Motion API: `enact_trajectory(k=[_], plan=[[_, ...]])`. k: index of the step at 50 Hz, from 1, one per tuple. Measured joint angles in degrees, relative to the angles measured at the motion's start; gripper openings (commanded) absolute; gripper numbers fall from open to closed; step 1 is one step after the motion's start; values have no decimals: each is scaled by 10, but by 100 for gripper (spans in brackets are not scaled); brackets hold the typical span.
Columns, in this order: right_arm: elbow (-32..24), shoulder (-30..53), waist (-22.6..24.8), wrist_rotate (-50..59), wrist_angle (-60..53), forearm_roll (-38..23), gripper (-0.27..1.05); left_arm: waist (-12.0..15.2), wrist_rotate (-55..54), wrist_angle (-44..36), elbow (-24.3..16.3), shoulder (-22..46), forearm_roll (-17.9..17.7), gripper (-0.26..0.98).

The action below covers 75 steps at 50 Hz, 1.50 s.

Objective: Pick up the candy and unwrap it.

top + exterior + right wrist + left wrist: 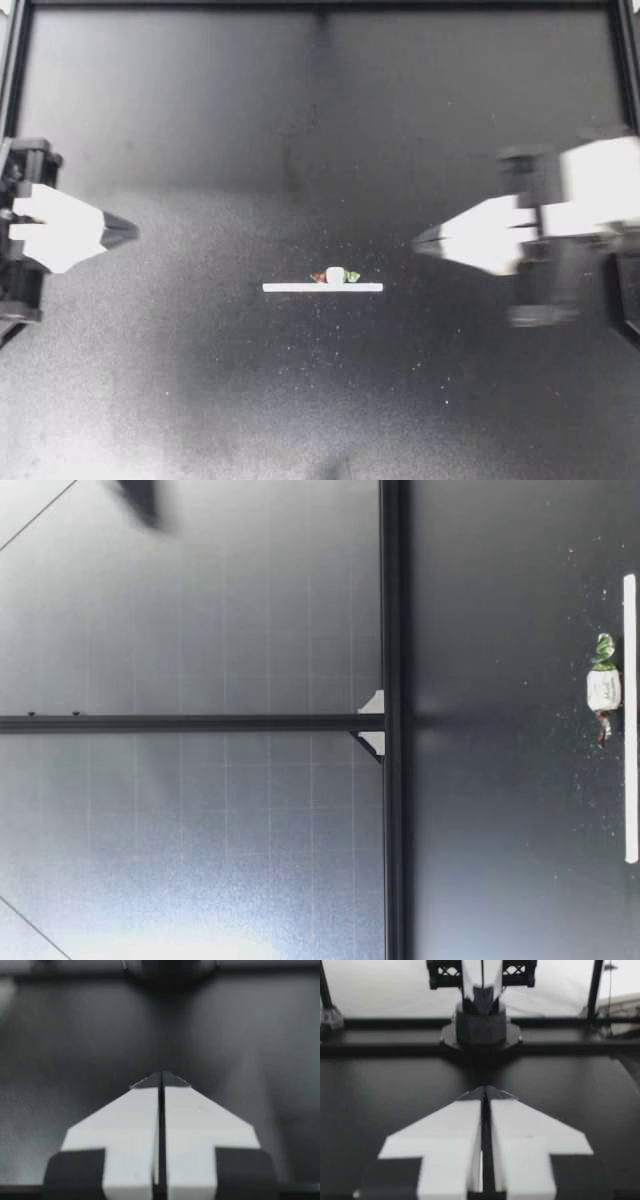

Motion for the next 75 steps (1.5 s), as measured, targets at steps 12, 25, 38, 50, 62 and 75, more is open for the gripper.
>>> enact_trajectory(k=[12,25,38,50,62,75], plan=[[-69,123,-8,-2,92,0,25,0,0,0,1,5,0,-9],[-127,239,-9,-1,149,0,47,-1,0,0,0,4,1,-9],[-192,322,-12,0,243,0,47,0,0,0,0,3,1,-9],[-232,364,-13,1,301,0,47,0,2,-1,1,2,1,-9],[-240,379,-20,2,306,0,46,-1,1,-1,2,3,0,-9],[-242,388,-27,2,308,0,46,0,1,-1,5,3,0,-9]])
